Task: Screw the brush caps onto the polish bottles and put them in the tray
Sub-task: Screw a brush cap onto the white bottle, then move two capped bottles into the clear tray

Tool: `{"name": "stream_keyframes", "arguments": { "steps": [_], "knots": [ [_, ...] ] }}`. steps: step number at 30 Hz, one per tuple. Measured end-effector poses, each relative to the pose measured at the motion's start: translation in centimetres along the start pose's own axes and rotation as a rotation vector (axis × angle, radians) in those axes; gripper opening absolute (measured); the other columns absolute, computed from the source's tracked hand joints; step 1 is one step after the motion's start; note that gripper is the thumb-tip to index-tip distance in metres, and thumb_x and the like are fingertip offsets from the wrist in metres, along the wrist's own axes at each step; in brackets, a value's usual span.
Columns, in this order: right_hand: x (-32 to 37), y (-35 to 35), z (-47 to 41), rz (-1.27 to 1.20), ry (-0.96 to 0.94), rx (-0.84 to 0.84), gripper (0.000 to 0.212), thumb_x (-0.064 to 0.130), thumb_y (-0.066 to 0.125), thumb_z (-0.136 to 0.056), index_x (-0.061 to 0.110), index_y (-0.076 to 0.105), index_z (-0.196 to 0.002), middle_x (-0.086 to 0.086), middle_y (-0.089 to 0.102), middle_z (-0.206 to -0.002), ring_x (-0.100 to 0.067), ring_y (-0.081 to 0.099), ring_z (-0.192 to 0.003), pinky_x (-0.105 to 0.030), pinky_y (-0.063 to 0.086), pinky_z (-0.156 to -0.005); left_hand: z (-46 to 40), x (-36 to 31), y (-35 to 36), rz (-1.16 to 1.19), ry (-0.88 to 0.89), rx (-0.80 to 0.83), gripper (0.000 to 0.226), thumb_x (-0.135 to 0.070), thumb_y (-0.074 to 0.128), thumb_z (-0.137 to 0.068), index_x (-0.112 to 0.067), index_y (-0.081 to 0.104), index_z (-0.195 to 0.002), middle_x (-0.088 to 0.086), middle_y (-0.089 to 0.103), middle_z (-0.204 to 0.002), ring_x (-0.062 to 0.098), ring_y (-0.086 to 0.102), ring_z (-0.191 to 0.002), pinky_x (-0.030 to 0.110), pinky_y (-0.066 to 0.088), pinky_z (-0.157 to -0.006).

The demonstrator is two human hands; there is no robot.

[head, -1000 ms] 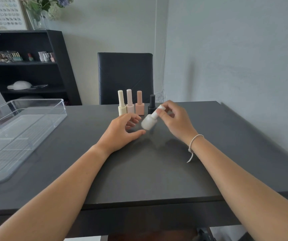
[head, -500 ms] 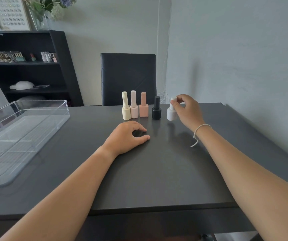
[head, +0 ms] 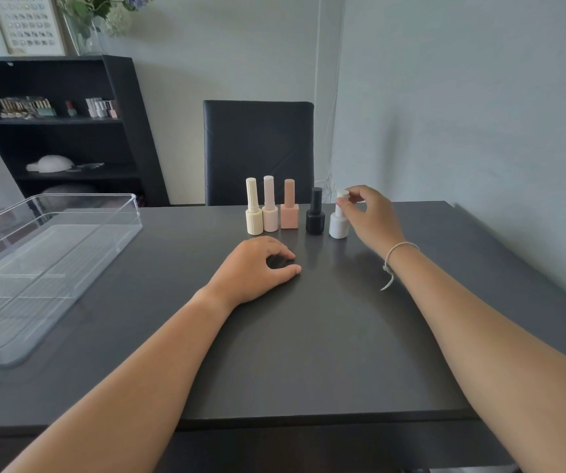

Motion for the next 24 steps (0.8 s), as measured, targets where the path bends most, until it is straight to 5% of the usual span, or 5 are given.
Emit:
{"name": "stream_keyframes", "arguments": {
  "steps": [3,11,15,18,24],
  "knots": [
    [1.1,-0.9,-0.1,-0.010,-0.028,-0.063,0.027,0.029,0.056,-0.088,0.017,0.059,-0.112,0.003,0.060,-0.101,-0.008,0.050,-0.095,-0.022,0.035,-0.083,-0.1,0.4,-0.6,0.066,-0.021,-0.046,0.018,-0.034,0.068,-0.079,-0.026,0.069,-0.095,-0.012,0.064,-0.099,0.001,0.055,-0.089,0.002,0.037,-0.075],
    [7.7,0.6,-1.2,0.042,-0.264,-0.017,0.023,0.027,0.058,-0.086,0.021,0.061,-0.108,0.010,0.056,-0.095,0.011,0.043,-0.061,-0.009,0.031,-0.065,-1.4,0.9,-5.2,0.171,-0.045,-0.304,0.020,-0.023,0.067,-0.080,-0.025,0.066,-0.099,-0.010,0.062,-0.100,0.005,0.057,-0.090,0.008,0.041,-0.077],
    [10.2,3.1,-1.5,0.104,-0.345,0.086,0.025,0.027,0.059,-0.086,0.021,0.062,-0.110,0.006,0.060,-0.096,0.002,0.044,-0.069,-0.010,0.033,-0.067,-2.9,1.0,-7.9,0.145,-0.035,-0.393,0.023,-0.024,0.065,-0.081,-0.024,0.065,-0.104,-0.009,0.058,-0.103,0.007,0.055,-0.090,0.009,0.040,-0.075],
    [10.9,4.8,-1.8,0.196,-0.368,0.152,0.029,0.028,0.059,-0.086,0.019,0.061,-0.114,-0.001,0.065,-0.107,-0.014,0.053,-0.095,-0.029,0.046,-0.084,-4.0,1.3,-9.2,0.100,-0.037,-0.436,0.027,-0.023,0.064,-0.082,-0.021,0.063,-0.109,-0.009,0.055,-0.105,0.009,0.054,-0.092,0.010,0.038,-0.074],
    [10.7,6.7,-2.4,0.321,-0.375,0.168,0.027,0.029,0.059,-0.085,0.022,0.063,-0.111,0.002,0.067,-0.108,-0.022,0.048,-0.107,-0.041,0.039,-0.091,-5.1,2.8,-9.3,0.097,-0.067,-0.433,0.025,-0.020,0.063,-0.083,-0.020,0.062,-0.108,-0.008,0.054,-0.105,0.009,0.054,-0.087,0.008,0.039,-0.068]
  ]
}}
Point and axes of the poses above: each hand's wrist, its own z-axis away from the middle knuckle, its own y-axis out of the palm, x = y × z, the point moved 9 cm from there along -z, towards the middle knuckle
